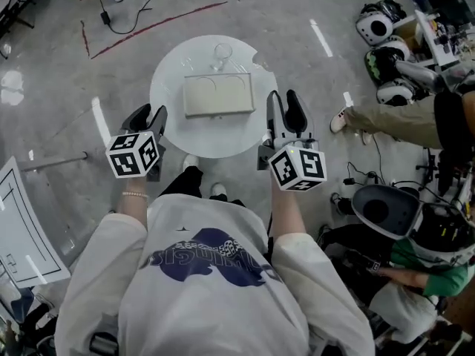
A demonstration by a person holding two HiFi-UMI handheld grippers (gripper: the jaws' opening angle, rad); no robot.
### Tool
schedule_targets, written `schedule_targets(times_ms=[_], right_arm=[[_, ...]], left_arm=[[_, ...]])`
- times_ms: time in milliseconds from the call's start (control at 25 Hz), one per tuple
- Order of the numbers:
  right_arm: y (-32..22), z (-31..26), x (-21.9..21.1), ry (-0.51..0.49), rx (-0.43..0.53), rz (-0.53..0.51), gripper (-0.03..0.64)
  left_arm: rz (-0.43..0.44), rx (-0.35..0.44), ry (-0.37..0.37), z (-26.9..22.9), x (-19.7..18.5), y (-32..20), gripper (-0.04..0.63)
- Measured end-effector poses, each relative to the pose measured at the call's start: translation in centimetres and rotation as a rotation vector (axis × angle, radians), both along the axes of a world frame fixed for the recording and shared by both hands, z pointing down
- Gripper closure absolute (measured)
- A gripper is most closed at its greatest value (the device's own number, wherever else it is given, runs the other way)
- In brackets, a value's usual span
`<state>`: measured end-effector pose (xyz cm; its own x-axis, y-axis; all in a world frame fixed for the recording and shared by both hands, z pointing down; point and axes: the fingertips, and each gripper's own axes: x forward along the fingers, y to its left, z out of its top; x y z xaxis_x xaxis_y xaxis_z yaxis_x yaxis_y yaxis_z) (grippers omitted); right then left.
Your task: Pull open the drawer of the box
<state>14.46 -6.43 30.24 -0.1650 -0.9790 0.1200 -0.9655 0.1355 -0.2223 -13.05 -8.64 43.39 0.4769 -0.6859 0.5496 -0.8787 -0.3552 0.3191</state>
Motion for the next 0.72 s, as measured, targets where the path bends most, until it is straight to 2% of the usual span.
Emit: schedule_targets(times_ms=[200, 360, 560, 720], right_arm=[[-1.4, 2.2, -0.2, 0.013, -0.057, 0.064, 0.466], [-2.1, 3.8, -0.5, 0.026, -0.092, 0.105, 0.466], [-1.7, 5.9, -0.5, 0.029, -0.137, 0.149, 0.466], [-1.4, 6.9, -0.4, 0.040, -0.166, 0.169, 0.466]], left_arm=[[0.129, -0.135, 0.002, 5.4, 3.2, -2.4, 0.442], [0.199, -0.228, -0.010, 8.8, 4.5, -3.5, 0.442], [0.265, -0.311, -0.030, 12.2, 5.8, -3.7, 0.442], [0.289, -0.347, -0.048, 13.8, 6.5, -4.0, 0.442]])
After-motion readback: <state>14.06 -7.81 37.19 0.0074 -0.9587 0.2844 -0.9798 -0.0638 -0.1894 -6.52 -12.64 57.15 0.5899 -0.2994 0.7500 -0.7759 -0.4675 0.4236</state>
